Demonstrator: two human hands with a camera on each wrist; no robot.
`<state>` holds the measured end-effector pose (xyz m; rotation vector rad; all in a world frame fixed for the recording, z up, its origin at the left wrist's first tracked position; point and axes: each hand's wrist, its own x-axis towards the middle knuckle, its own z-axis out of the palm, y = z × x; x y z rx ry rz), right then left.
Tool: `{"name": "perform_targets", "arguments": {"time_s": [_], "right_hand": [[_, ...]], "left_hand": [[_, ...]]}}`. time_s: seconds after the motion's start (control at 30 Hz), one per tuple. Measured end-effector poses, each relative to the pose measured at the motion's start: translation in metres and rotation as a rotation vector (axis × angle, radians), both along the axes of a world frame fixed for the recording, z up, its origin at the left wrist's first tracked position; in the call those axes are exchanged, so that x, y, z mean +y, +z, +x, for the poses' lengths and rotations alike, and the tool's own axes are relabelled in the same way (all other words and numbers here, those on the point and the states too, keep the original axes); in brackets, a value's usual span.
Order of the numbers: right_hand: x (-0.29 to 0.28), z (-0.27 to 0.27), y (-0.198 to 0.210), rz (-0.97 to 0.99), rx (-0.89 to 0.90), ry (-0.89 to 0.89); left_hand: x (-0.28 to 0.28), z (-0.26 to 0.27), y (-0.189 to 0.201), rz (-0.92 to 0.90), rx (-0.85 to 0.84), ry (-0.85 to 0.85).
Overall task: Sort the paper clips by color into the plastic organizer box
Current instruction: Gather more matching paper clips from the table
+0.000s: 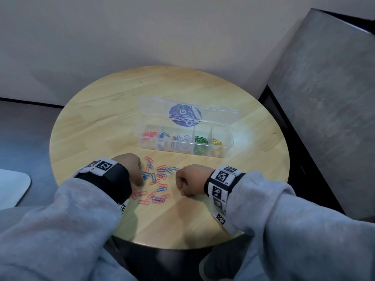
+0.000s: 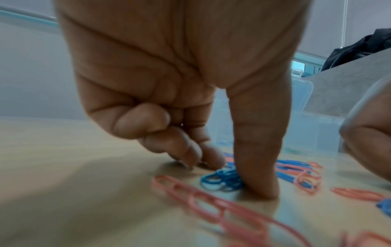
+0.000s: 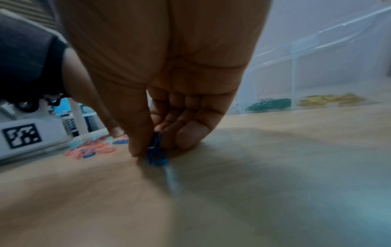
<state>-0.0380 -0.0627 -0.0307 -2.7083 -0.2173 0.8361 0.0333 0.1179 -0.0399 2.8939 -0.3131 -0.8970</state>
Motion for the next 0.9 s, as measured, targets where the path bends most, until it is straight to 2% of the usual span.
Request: {"name": "perform_targets", "arguments": {"time_s": [0.13, 0.3, 0.4, 0.47, 0.5, 0.6, 0.67, 0.77, 0.9], "right_hand": [[-0.013, 0.004, 0.002, 0.142, 0.004, -0.243], [-0.031, 0.010, 0.010, 0.707, 0.230, -0.704], [-0.034, 0.010, 0.011, 0.819, 0.315, -0.824], [-0.035, 0.009, 0.011, 0.758, 0.337, -0.764], [-0.035, 0.008, 0.011, 0.664, 0.316, -0.683], [-0.030, 0.002, 0.011, 0.200, 0.152, -0.353], [-0.023, -0.005, 0.010, -0.020, 0.087, -0.186], [-0.013, -0.010, 0.003, -0.085, 0.085, -0.078], [-0.007, -0.009, 0.000, -0.132, 0.045, 0.000]], "left_hand": [[-0.001, -0.001, 0.001, 0.011, 0.011, -0.006], [-0.001, -0.001, 0.002, 0.005, 0.005, -0.009], [0.000, -0.002, 0.003, -0.019, 0.002, -0.025], [-0.001, -0.003, 0.005, -0.038, -0.004, -0.048], [-0.001, -0.004, 0.006, -0.046, -0.005, -0.061], [0.000, -0.004, 0.009, -0.093, 0.008, -0.075], [0.004, -0.001, 0.011, -0.182, 0.032, -0.042], [0.010, 0.008, 0.018, -0.467, 0.147, 0.094], [0.019, 0.012, 0.034, -0.929, 0.299, 0.437]]}}
